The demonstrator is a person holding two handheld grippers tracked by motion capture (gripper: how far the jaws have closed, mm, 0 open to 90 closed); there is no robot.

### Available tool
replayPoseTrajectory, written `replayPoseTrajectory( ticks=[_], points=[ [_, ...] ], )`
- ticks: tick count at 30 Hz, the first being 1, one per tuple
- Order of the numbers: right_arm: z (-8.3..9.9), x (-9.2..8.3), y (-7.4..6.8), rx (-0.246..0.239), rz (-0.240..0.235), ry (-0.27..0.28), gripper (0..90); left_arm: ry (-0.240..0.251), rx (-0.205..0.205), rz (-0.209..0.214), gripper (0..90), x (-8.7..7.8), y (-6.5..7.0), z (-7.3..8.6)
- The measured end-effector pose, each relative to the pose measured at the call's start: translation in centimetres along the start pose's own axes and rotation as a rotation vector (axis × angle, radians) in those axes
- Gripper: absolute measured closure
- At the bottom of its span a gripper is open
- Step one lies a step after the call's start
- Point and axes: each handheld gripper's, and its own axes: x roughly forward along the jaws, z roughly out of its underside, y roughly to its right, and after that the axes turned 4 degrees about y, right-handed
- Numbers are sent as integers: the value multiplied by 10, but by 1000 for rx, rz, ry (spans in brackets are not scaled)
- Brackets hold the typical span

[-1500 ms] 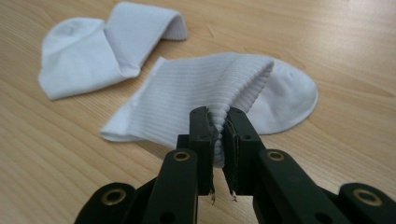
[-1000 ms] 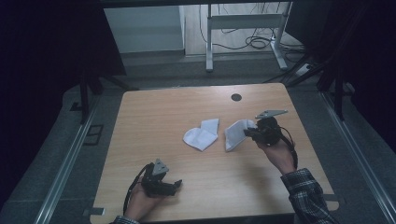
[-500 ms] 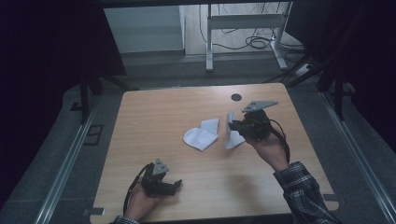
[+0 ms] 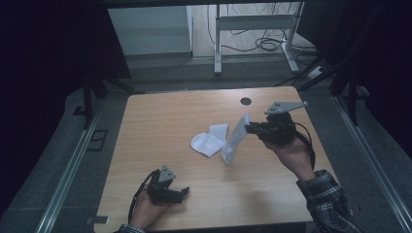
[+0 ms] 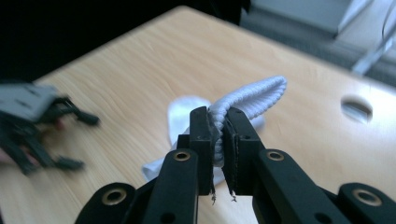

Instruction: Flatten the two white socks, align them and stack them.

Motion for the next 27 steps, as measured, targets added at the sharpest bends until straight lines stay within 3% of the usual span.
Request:
replayPoseTrajectory(
  ticks=[4, 5, 16, 26, 27],
  points=[
    [26, 6, 16, 41, 24, -42, 823, 1, 0, -1, 109, 0, 0, 0],
    [42, 7, 26, 74, 39, -62, 822, -1, 2, 0, 110, 0, 0, 0],
    [90, -8, 60, 146, 120, -107, 817, -2, -3, 0, 110, 0, 0, 0],
    [128, -13, 83, 187, 182, -153, 812, -2, -4, -1, 110, 0, 0, 0],
    [137, -14, 88, 191, 206, -170, 811, -2, -3, 0, 111, 0, 0, 0]
  ],
)
